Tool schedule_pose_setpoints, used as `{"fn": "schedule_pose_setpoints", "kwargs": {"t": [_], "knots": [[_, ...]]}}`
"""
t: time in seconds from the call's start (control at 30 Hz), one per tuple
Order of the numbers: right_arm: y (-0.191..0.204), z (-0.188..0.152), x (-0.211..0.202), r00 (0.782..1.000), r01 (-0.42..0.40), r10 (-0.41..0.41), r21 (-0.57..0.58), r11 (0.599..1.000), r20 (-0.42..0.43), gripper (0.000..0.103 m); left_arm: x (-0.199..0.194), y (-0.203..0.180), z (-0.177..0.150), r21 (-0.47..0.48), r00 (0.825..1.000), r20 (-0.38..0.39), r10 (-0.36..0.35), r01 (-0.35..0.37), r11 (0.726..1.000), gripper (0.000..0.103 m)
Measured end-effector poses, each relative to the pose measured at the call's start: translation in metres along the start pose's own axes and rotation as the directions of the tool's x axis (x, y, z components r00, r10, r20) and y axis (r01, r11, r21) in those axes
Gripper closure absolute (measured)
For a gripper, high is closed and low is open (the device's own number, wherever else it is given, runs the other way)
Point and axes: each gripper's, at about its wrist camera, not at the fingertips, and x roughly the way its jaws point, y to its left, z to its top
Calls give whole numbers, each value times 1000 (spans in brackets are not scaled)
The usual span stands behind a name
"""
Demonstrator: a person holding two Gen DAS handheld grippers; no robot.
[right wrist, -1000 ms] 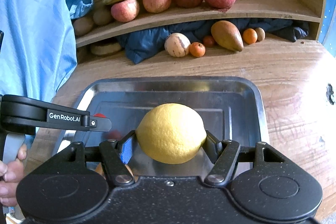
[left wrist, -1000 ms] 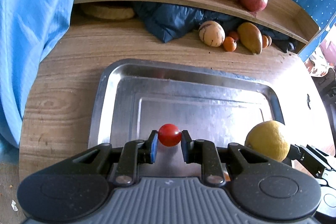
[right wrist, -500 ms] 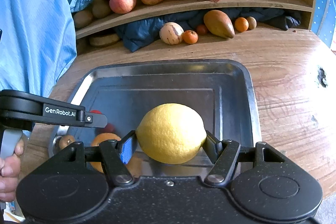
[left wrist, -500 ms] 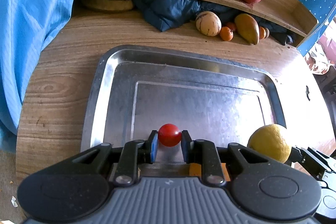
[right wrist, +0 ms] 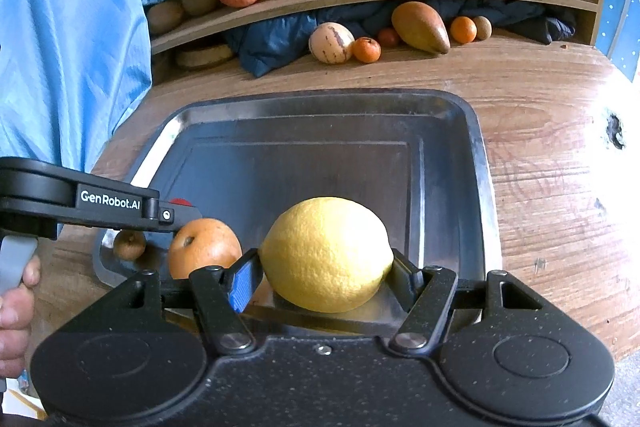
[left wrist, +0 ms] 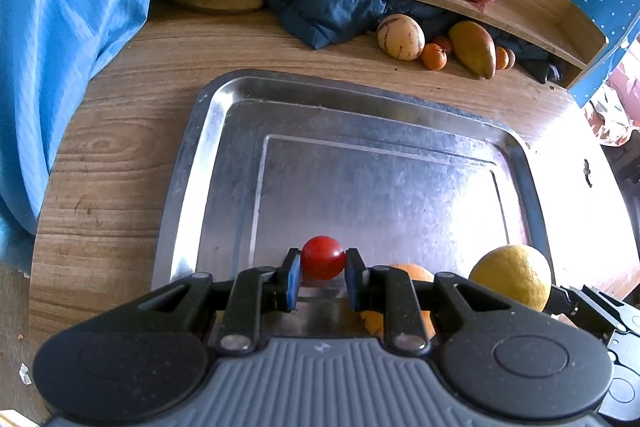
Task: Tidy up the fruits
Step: 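Carry the cherry tomato and lemon back and lower both onto the steel tray, then open both tools to release the cherry tomato and lemon on the tray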
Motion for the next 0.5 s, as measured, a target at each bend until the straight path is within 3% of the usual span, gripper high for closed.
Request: {"fn": "schedule_pose_setpoints", "kwargs": {"t": [0.37, 0.5], "knots": [[1, -5, -5, 1000, -7, 7, -23, 1000, -8, 34, -5, 1, -7, -16, 1000, 9, 24, -23, 1000, 77], [2, -5, -9, 1000, -13, 13, -34, 999, 10, 34, -10, 0, -10, -18, 999, 15, 32, -32, 999, 72]]}}
